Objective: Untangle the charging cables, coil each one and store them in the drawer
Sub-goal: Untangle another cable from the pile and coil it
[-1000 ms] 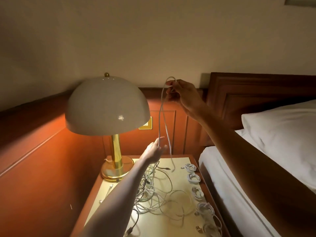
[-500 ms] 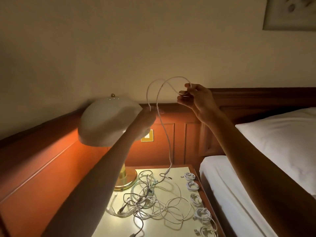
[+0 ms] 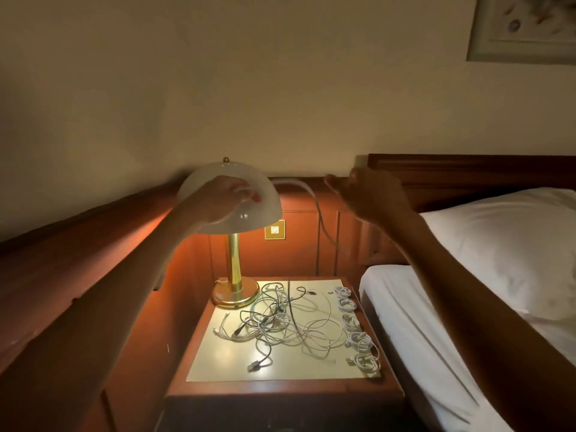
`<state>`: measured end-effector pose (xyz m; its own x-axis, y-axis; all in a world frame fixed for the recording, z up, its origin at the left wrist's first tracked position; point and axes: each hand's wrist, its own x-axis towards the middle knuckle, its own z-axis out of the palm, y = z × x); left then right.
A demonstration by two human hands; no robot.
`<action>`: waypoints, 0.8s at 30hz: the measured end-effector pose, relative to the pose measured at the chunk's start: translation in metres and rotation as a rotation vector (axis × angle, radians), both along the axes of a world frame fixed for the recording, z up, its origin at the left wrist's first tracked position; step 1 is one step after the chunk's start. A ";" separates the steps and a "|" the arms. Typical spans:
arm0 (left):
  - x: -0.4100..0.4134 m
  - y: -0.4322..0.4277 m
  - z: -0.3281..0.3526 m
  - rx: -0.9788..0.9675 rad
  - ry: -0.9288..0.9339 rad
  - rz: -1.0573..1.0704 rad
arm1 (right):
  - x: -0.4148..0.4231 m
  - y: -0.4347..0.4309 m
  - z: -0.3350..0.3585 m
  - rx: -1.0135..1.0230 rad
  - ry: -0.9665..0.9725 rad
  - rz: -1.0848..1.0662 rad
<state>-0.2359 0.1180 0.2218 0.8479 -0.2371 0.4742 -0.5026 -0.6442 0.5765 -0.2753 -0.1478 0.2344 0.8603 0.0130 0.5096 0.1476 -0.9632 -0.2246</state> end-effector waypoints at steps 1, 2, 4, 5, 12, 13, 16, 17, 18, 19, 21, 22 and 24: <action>-0.007 -0.006 -0.002 0.013 0.001 -0.015 | -0.009 0.010 -0.004 0.036 -0.038 0.093; -0.012 -0.012 -0.005 0.027 -0.003 -0.034 | -0.017 0.020 -0.008 0.180 -0.001 0.256; -0.023 -0.023 -0.007 0.027 -0.004 -0.053 | -0.030 0.042 -0.019 0.441 0.214 0.506; -0.027 -0.026 -0.006 -0.002 0.006 -0.061 | -0.035 0.048 -0.023 0.470 0.266 0.570; -0.030 -0.007 -0.016 -0.075 -0.040 0.105 | -0.047 0.052 -0.032 0.864 0.496 0.783; -0.032 -0.007 -0.021 -0.086 -0.027 0.114 | -0.046 0.057 -0.039 0.779 0.542 0.754; -0.034 -0.013 -0.030 -0.071 -0.002 0.128 | -0.045 0.074 -0.061 0.619 0.563 0.770; -0.034 -0.012 -0.032 -0.057 -0.004 0.093 | -0.044 0.076 -0.064 0.639 0.532 0.771; -0.033 -0.008 -0.035 -0.027 -0.008 0.038 | -0.043 0.075 -0.065 0.681 0.490 0.750; -0.035 -0.003 -0.039 0.008 -0.009 -0.024 | -0.041 0.070 -0.064 0.748 0.439 0.721; -0.040 0.011 -0.051 0.045 0.046 -0.146 | -0.036 0.057 -0.057 0.859 0.300 0.646; -0.042 0.020 -0.061 0.015 0.119 -0.201 | -0.033 0.050 -0.056 0.878 0.231 0.606; -0.046 0.038 -0.081 -0.113 0.315 -0.292 | -0.026 0.036 -0.058 0.821 0.179 0.522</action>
